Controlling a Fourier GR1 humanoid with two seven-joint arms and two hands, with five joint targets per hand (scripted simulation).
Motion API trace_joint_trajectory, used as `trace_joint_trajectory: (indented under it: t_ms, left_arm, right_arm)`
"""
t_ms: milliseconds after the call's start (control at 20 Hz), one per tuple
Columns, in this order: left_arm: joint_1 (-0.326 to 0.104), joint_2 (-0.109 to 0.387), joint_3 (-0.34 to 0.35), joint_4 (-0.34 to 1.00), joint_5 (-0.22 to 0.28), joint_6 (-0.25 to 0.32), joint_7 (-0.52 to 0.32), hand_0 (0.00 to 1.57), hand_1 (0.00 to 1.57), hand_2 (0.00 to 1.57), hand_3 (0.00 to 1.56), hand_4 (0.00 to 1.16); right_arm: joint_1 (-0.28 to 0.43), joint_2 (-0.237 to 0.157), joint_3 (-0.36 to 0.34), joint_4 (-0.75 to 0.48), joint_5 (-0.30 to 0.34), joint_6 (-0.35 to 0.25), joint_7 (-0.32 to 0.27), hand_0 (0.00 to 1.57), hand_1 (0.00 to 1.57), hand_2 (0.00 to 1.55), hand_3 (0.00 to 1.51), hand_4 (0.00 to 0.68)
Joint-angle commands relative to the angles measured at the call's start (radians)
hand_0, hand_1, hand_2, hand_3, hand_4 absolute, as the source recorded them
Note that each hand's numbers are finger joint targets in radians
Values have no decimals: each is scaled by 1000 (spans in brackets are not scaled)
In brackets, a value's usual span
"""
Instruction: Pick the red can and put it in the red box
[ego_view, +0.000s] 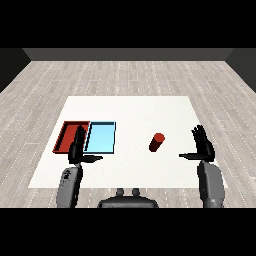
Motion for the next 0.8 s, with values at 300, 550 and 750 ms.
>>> trace_joint_trajectory:
  t_ms: [300, 550, 750]
  left_arm:
    - [113, -33, -33, -30, -21, -8, -121, 0, 0, 0, 0, 0]
    - [-34, -37, -6, 75, 7, -4, -115, 0, 0, 0, 0, 0]
    - [-20, -7, 9, -49, 49, -11, 25, 0, 0, 0, 0, 0]
  right_arm:
    - [-53, -30, -29, 189, 24, 75, -160, 0, 0, 0, 0, 0]
    - [24, -37, -19, 61, -8, 107, -67, 0, 0, 0, 0, 0]
    - [-125, -40, -24, 149, -53, 86, 38, 0, 0, 0, 0, 0]
